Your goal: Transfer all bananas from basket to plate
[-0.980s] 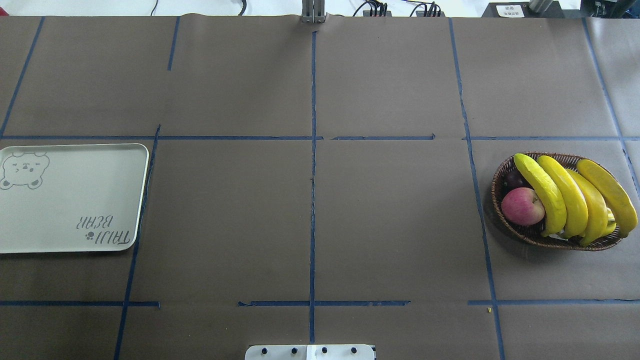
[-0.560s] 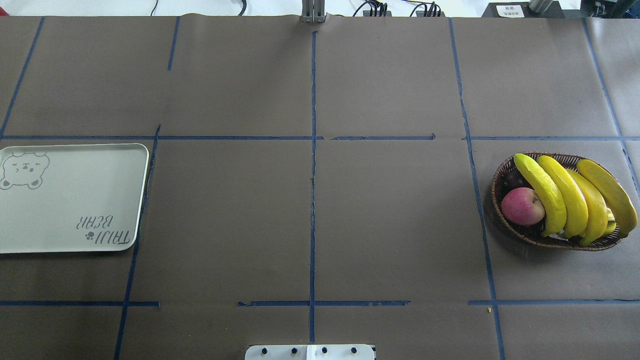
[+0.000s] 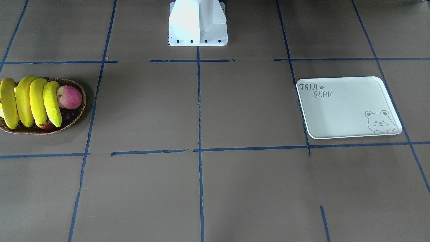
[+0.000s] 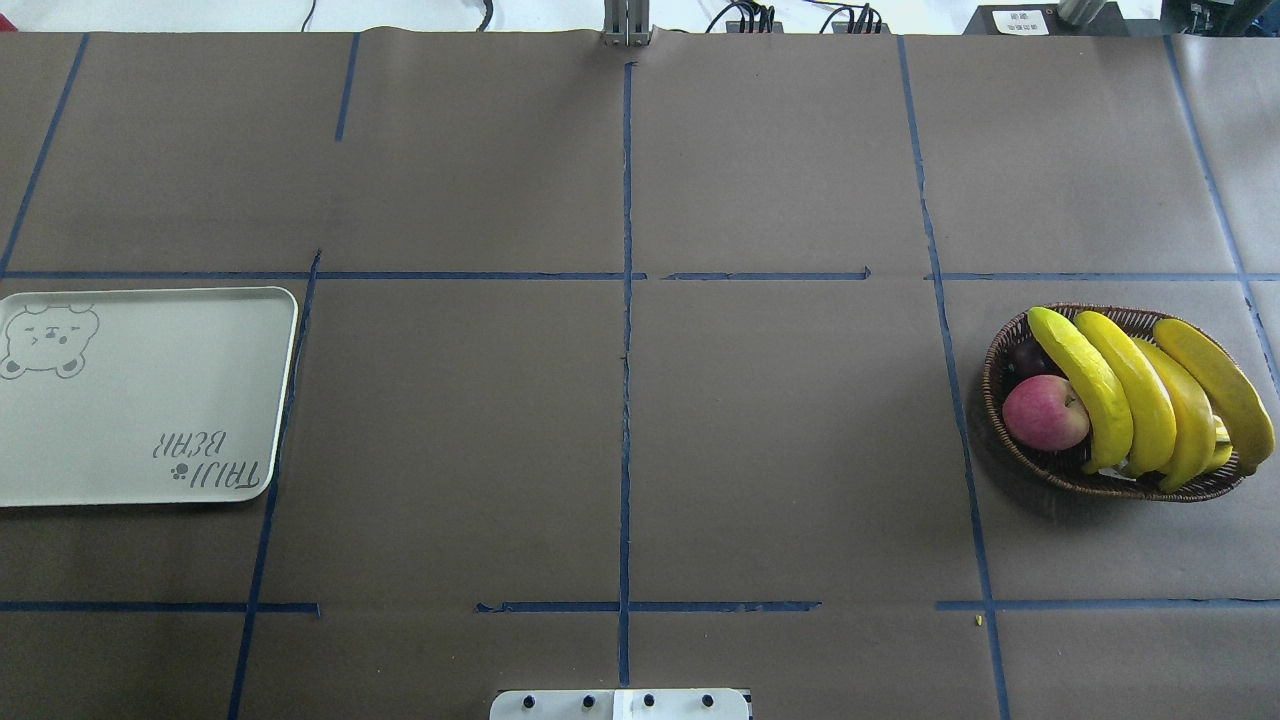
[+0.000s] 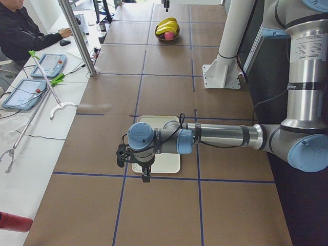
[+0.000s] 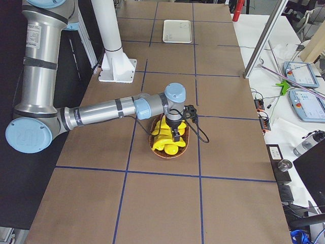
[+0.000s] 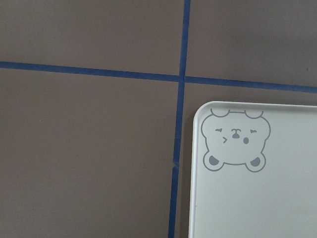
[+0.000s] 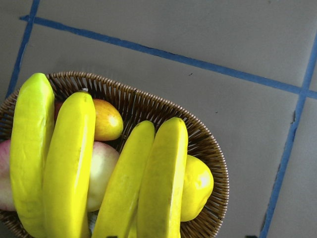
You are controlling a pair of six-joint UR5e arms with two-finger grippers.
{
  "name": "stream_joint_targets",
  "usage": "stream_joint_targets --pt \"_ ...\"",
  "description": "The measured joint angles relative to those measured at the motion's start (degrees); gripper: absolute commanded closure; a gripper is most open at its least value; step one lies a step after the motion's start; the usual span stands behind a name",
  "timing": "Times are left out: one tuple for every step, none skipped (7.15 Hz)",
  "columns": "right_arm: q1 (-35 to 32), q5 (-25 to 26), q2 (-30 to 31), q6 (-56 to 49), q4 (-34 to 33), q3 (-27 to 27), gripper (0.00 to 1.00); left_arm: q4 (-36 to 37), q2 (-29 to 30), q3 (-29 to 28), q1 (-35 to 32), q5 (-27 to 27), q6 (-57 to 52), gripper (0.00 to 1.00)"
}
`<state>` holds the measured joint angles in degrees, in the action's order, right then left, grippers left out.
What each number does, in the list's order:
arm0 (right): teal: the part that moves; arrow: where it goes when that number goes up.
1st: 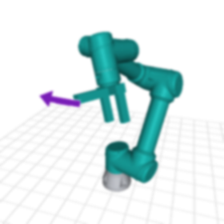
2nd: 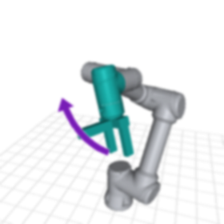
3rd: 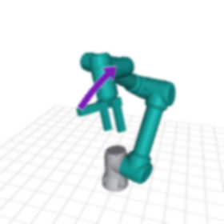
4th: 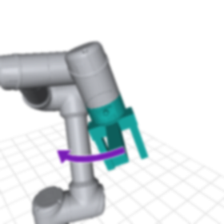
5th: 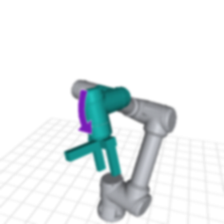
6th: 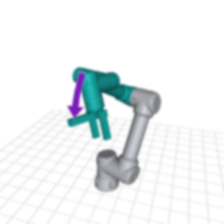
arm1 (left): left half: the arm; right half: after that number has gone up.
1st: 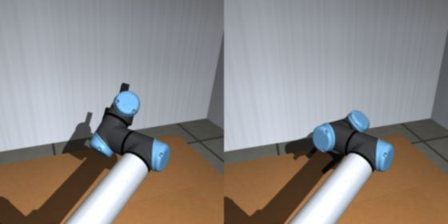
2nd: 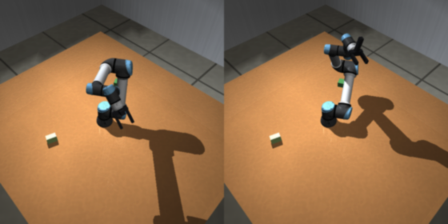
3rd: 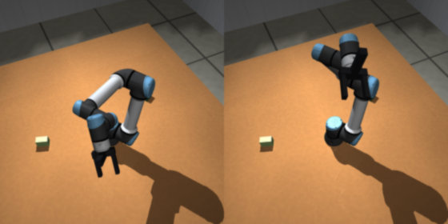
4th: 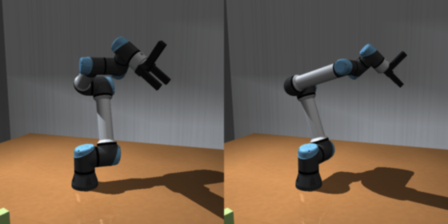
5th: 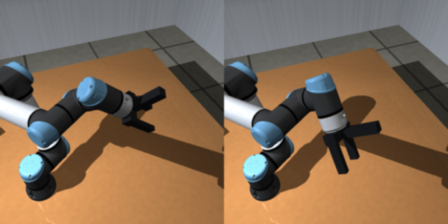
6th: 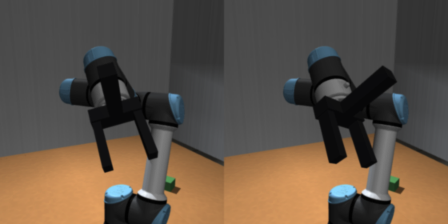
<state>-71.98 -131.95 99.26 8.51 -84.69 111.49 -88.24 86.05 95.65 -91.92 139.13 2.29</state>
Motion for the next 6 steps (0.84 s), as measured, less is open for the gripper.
stream_joint_targets --pt "1.82 0.63 0.34 -0.11 0.31 0.02 0.14 0.0 -0.03 0.06 0.03 0.02 0.0 0.0" --pt "3.55 1.81 0.79 -0.19 0.4 0.03 0.14 0.0 -0.04 0.11 0.04 0.06 0.01 0.0" --pt "4.89 3.0 1.24 -0.23 0.41 0.03 0.14 0.0 -0.02 0.16 0.02 0.08 0.09 0.0" --pt "5.82 3.74 1.65 -0.24 0.41 0.0 0.14 0.0 -0.01 0.2 0.0 0.09 0.19 0.0" --pt "6.6 4.07 1.91 -0.24 0.4 -0.14 0.14 0.0 -0.01 0.25 -0.01 0.15 0.26 0.0" --pt "7.24 4.19 1.99 -0.24 0.36 -0.45 0.14 0.0 0.0 0.29 -0.01 0.4 0.33 0.0"
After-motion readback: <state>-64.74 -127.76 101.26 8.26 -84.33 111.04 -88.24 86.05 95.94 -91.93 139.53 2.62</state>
